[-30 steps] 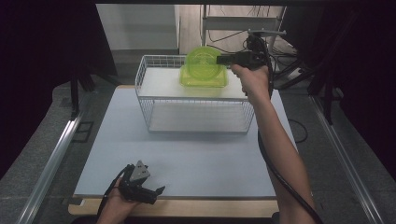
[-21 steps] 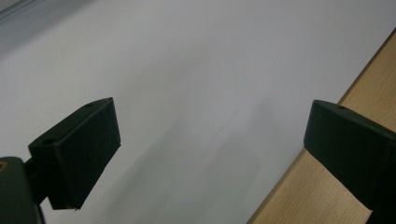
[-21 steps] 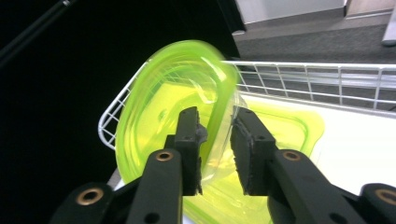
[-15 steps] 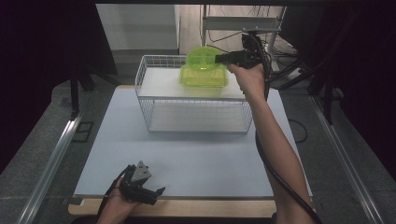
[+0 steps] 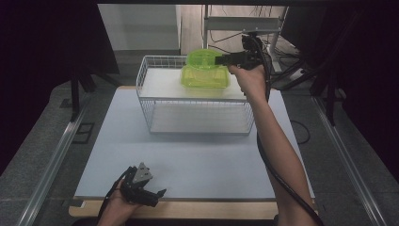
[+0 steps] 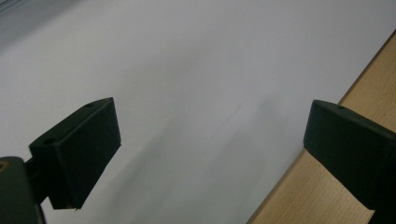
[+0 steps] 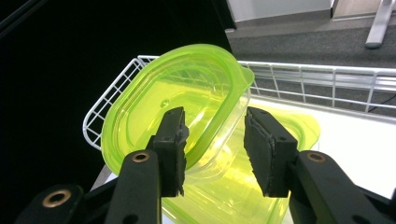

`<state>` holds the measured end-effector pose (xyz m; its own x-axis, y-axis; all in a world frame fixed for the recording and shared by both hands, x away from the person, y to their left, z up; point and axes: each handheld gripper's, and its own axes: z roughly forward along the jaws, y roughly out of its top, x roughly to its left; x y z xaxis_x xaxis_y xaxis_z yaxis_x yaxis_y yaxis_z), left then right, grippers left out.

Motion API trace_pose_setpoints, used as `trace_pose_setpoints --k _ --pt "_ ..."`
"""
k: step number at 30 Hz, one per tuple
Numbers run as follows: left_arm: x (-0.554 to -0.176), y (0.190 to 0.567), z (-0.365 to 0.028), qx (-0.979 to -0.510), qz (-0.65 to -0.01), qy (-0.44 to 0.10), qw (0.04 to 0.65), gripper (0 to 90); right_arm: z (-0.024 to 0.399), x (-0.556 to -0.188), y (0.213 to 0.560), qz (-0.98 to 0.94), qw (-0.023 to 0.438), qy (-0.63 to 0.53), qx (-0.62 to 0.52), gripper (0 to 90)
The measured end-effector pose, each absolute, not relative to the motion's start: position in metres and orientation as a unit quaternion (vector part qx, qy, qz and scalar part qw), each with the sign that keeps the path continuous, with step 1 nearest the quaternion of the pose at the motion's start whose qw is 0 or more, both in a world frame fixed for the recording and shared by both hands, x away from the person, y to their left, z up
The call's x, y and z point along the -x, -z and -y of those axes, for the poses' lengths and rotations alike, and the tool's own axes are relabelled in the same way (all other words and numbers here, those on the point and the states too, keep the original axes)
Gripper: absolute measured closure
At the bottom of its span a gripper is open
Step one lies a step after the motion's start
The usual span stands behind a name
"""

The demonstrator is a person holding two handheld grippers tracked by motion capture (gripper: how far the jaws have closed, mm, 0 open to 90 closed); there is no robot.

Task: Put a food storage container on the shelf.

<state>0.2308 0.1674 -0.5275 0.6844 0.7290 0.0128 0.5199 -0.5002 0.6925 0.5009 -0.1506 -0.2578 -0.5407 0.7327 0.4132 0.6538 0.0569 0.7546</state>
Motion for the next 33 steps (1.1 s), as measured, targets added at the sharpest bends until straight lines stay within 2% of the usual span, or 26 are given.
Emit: trace_pose_setpoints --k 8,17,20,33 --pt "-0.231 0.527 -0.167 -0.852 -0.366 -0.153 0.340 3.8 0.156 -0.498 0.252 -0.720 0.053 -0.508 -0.469 51.7" --pt "-0.231 0.527 -0.168 -0.851 -0.370 -0.155 0.340 3.2 0.160 -0.485 0.254 -0.737 0.068 -0.510 -0.438 31.4" --pt "-0.231 0.527 -0.168 -0.850 -0.371 -0.153 0.341 2.9 0.162 -0.479 0.257 -0.743 0.074 -0.508 -0.430 27.6" --pt "-0.232 0.527 -0.167 -0.848 -0.372 -0.148 0.348 1.7 0.183 -0.443 0.277 -0.756 0.092 -0.511 -0.397 20.6"
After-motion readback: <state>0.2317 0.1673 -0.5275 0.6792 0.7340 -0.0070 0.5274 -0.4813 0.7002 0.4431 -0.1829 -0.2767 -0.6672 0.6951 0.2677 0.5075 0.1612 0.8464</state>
